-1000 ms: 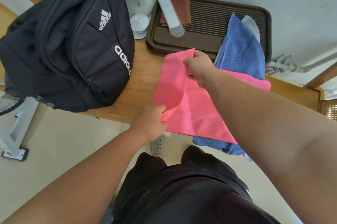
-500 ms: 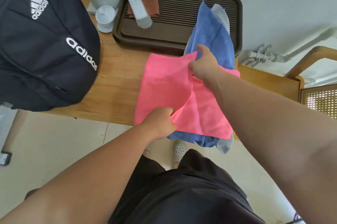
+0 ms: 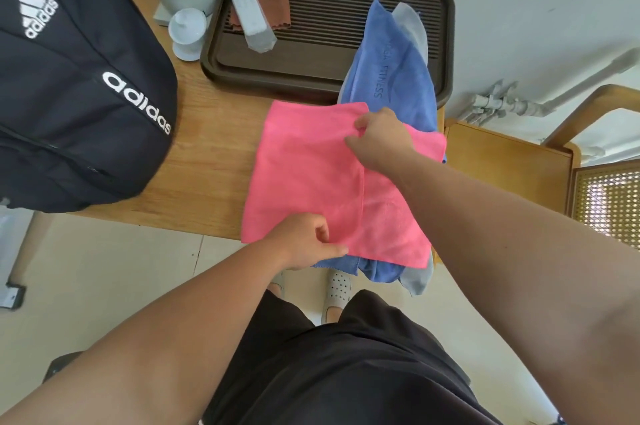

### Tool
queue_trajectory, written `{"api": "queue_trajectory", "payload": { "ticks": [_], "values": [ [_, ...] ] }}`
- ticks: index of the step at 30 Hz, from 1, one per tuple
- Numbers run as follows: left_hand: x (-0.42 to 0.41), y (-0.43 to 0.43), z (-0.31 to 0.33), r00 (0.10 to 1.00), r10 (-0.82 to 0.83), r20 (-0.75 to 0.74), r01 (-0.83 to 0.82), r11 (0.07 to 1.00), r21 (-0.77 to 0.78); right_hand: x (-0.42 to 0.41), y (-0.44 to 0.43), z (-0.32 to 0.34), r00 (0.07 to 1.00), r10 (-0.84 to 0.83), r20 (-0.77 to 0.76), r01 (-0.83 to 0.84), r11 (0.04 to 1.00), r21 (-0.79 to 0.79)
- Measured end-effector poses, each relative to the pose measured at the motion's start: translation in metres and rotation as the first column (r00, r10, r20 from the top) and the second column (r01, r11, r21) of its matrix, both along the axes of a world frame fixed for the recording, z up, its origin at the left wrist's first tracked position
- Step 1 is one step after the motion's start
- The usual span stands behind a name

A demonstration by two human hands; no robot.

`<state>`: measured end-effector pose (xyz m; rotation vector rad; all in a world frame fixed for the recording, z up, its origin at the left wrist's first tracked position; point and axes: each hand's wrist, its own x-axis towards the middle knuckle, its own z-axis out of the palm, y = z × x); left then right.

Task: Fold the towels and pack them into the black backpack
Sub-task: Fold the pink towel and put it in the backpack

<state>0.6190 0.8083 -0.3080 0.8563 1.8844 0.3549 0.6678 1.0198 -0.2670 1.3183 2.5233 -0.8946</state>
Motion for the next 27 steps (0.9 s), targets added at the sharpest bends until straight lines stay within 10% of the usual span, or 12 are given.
{"api": "queue_trajectory", "payload": {
  "ticks": [8, 16, 27],
  "values": [
    [-0.061, -0.025, -0.002, 0.813, 0.328, -0.481, -0.338, 0.939, 0.069, -0.045, -0.040, 0.001, 0.919, 0.377, 0.112, -0.394, 0.871, 0.294],
    [-0.097, -0.045, -0.017, 0.902, 0.160, -0.401, -0.248, 0.952, -0.179, -0.129, -0.057, -0.035, 0.853, 0.475, 0.216, -0.478, 0.878, -0.041],
    [-0.125, -0.056, -0.015, 0.975, 0.134, -0.175, -0.154, 0.982, -0.106, -0.163, -0.066, -0.050, 0.873, 0.348, 0.341, -0.385, 0.922, 0.044]
  ]
}}
